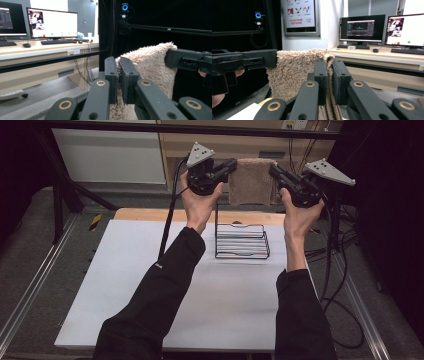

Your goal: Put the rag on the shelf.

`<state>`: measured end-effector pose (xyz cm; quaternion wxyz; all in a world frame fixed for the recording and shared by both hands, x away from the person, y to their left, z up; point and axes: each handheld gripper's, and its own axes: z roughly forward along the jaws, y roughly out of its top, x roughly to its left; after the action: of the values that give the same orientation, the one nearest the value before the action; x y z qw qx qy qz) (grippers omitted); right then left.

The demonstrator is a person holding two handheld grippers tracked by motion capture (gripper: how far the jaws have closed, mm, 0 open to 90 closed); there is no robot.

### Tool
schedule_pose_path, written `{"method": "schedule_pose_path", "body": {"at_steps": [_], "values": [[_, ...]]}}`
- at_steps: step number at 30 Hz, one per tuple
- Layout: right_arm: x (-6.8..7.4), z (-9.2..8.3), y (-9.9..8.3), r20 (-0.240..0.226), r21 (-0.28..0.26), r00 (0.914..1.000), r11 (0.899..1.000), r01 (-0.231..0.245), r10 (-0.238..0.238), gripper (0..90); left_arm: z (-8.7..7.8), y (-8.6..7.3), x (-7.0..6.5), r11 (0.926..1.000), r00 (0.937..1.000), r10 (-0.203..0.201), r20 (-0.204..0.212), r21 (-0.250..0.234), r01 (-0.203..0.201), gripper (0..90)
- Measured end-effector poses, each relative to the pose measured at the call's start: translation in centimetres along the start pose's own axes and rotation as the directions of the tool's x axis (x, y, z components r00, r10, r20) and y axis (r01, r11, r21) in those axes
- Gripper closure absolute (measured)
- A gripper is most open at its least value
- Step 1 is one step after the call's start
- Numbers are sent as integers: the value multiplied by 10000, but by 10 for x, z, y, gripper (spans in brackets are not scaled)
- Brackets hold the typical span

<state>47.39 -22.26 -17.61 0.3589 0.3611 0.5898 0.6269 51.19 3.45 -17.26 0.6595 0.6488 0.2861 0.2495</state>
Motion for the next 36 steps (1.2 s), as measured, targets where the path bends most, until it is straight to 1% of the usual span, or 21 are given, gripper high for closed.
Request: {"method": "schedule_pose_path", "body": {"at_steps": [4,7,10,12,14,17,20,25,28,31,34,36], "values": [[-3,5,0,25,66,10000,9999,-79,79,832,4,0,3,10000,9999,89,-90,21,-89,845],[-4,10,0,-8,67,9999,9999,-103,103,831,7,-1,6,10000,9998,40,-207,36,-39,845],[-5,15,-1,20,112,10000,9999,-91,90,831,11,-1,9,9998,9993,179,-342,138,-175,845],[-7,17,-3,45,161,9999,9997,-167,166,831,13,-2,11,9998,9993,134,-344,134,-129,845],[-8,19,-4,45,200,9997,9996,-223,222,831,15,-5,12,9996,9992,176,-364,203,-169,845],[-10,21,-9,77,308,9997,9993,-233,231,831,18,-9,14,9994,9992,158,-363,302,-147,845],[-12,23,-13,115,399,9994,9987,-326,322,831,21,-13,15,9987,9990,210,-398,475,-192,845],[-15,23,-19,98,490,9994,9983,-328,323,831,22,-18,16,9982,9992,240,-331,552,-222,846],[-15,23,-23,112,539,9992,9978,-377,372,831,23,-21,15,9977,9989,280,-367,631,-256,846],[-17,22,-27,35,591,9991,9974,-419,418,831,22,-23,15,9968,9988,392,-295,709,-370,846],[-19,22,-33,-31,676,9988,9965,-483,486,831,20,-27,13,9940,9969,688,-372,872,-653,846],[-20,23,-38,-69,779,9987,9957,-495,502,831,19,-30,13,9921,9964,771,-339,1019,-733,846]]}}
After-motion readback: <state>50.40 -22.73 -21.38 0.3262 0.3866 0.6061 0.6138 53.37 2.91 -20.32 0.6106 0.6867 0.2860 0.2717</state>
